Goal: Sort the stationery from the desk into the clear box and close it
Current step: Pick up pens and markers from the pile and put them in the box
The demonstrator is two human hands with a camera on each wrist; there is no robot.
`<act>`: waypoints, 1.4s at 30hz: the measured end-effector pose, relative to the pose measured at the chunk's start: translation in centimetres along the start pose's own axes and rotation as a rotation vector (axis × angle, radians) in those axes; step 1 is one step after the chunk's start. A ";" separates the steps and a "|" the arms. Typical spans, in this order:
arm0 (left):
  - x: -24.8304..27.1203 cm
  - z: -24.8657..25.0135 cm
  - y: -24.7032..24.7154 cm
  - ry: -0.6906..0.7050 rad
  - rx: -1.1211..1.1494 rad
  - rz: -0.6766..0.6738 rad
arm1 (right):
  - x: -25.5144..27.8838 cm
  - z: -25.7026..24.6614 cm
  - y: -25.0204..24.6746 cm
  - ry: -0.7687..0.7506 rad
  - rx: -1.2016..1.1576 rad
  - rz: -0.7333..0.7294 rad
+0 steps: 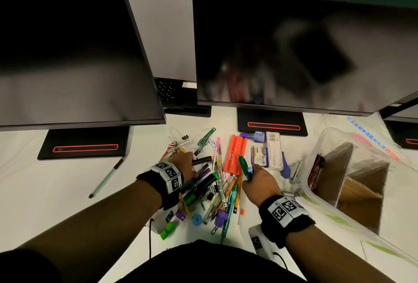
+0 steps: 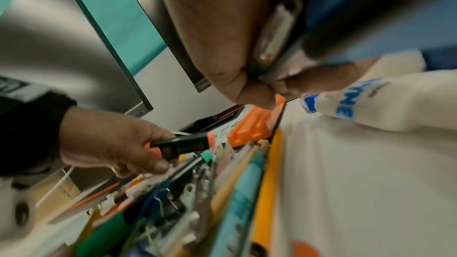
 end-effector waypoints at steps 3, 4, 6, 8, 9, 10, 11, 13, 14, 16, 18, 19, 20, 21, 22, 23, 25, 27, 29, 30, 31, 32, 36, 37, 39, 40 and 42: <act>-0.1 0.0 0.3 -0.007 -0.028 0.004 | 0.3 -1.8 0.2 -0.141 -0.009 0.013; -0.1 0.1 0.4 0.004 -0.024 0.008 | 0.3 -2.3 0.5 -0.180 -0.005 0.000; 0.0 0.4 0.6 0.033 -0.012 0.003 | 0.4 -3.1 1.4 -0.230 0.025 -0.078; 0.0 0.8 0.8 0.062 -0.017 0.000 | 0.4 -3.6 2.3 -0.237 0.087 -0.164; 0.0 1.0 0.9 0.073 -0.026 0.000 | 0.3 -3.7 2.7 -0.225 0.116 -0.191; 0.0 1.2 1.0 0.083 -0.041 0.000 | 0.2 -3.7 3.0 -0.214 0.144 -0.205; -0.1 1.3 1.2 0.088 -0.057 0.001 | 0.1 -3.7 3.2 -0.203 0.171 -0.211; -0.1 1.6 1.7 0.092 -0.086 0.003 | -0.1 -3.4 3.3 -0.187 0.224 -0.201; -0.1 1.8 1.9 0.091 -0.100 0.007 | -0.2 -3.3 3.2 -0.179 0.243 -0.194; 0.0 1.9 2.3 0.081 -0.109 0.015 | -0.2 -3.0 2.9 -0.168 0.247 -0.187; -0.1 1.7 2.4 0.074 -0.097 0.015 | -0.2 -2.9 2.5 -0.165 0.219 -0.171; -0.2 1.5 2.3 0.066 -0.090 0.004 | -0.3 -2.9 2.2 -0.162 0.195 -0.152; -0.2 1.3 2.2 0.052 -0.090 -0.011 | -0.4 -3.0 1.7 -0.155 0.170 -0.131; -0.2 1.0 2.0 0.038 -0.086 -0.021 | -0.6 -3.0 1.4 -0.148 0.143 -0.113; -0.1 0.8 1.8 0.028 -0.075 -0.027 | -0.8 -3.0 1.0 -0.139 0.125 -0.099; 0.0 0.7 1.6 0.026 -0.053 -0.026 | -1.2 -3.1 0.6 -0.138 0.110 -0.084; 0.4 0.5 1.0 0.037 0.026 0.017 | -1.7 -3.2 -0.2 -0.125 0.068 -0.051; 1.0 0.2 -0.1 0.038 0.126 0.087 | -2.3 -3.5 -0.7 -0.101 0.027 -0.018; 1.3 -0.4 -1.2 0.032 0.201 0.162 | -2.9 -4.1 -0.9 -0.086 0.026 0.007; 1.3 -0.8 -1.7 0.015 0.229 0.187 | -3.2 -4.6 -0.9 -0.081 0.031 0.013; 1.4 -1.2 -2.1 -0.008 0.248 0.205 | -3.5 -5.2 -0.8 -0.079 0.040 0.020; 1.4 -1.7 -2.4 -0.035 0.262 0.213 | -3.7 -5.8 -0.8 -0.073 0.061 0.022; 1.2 -2.4 -2.5 -0.079 0.205 0.179 | -4.8 -7.8 -0.4 -0.046 0.171 0.011; 1.0 -2.3 -2.3 -0.075 0.180 0.170 | -4.9 -8.1 -0.4 -0.045 0.201 0.006; 0.7 -2.0 -2.0 -0.061 0.135 0.170 | -5.2 -8.4 -0.4 -0.056 0.248 -0.002; 0.6 -1.9 -1.8 -0.062 0.108 0.177 | -5.4 -8.4 -0.5 -0.065 0.263 -0.003; 0.4 -1.9 -1.5 -0.079 0.074 0.184 | -5.5 -8.3 -0.6 -0.066 0.302 0.001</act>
Point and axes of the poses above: each hand's wrist, its own x-axis away from the middle knuckle, its own y-axis out of the palm, z = x × y, the point moved 5 cm from there along -x, towards the middle knuckle, and after that the axes turned 15 degrees about -z, right-handed, at the moved point
